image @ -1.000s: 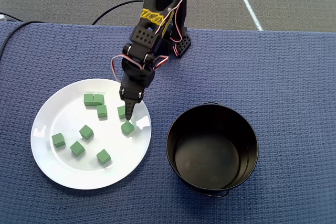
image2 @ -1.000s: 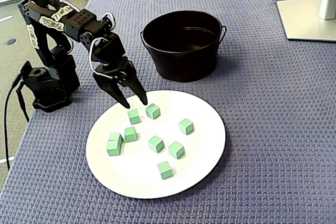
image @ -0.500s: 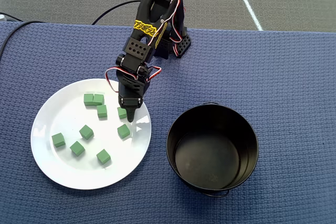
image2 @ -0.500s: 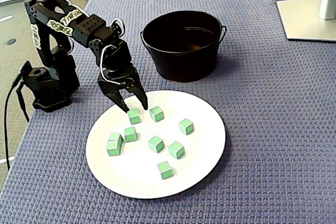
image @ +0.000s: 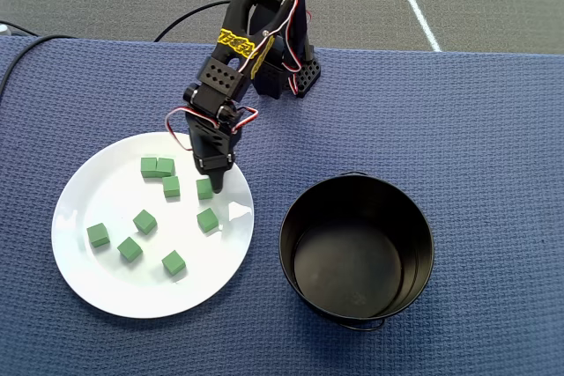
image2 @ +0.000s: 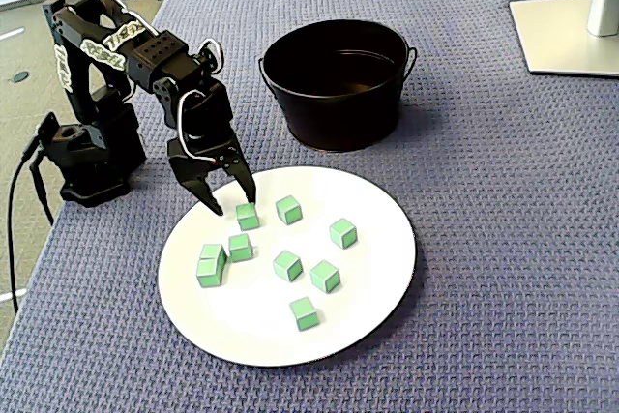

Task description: Pick up the items on the white plate and put them in the black container.

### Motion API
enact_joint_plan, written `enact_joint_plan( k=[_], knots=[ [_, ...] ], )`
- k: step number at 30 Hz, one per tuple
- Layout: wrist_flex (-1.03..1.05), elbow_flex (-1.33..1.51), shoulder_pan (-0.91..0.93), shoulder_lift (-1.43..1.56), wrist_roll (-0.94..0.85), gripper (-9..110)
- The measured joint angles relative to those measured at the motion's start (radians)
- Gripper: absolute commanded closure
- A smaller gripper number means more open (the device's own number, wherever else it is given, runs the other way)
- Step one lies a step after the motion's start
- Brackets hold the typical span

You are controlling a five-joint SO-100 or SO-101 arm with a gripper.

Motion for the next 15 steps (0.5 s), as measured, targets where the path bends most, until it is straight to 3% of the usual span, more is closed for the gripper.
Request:
enact_joint_plan(
  k=[15],
  knots=[
    [-0.098, 0.000, 0.026, -0.009, -0.012, 84]
  ],
)
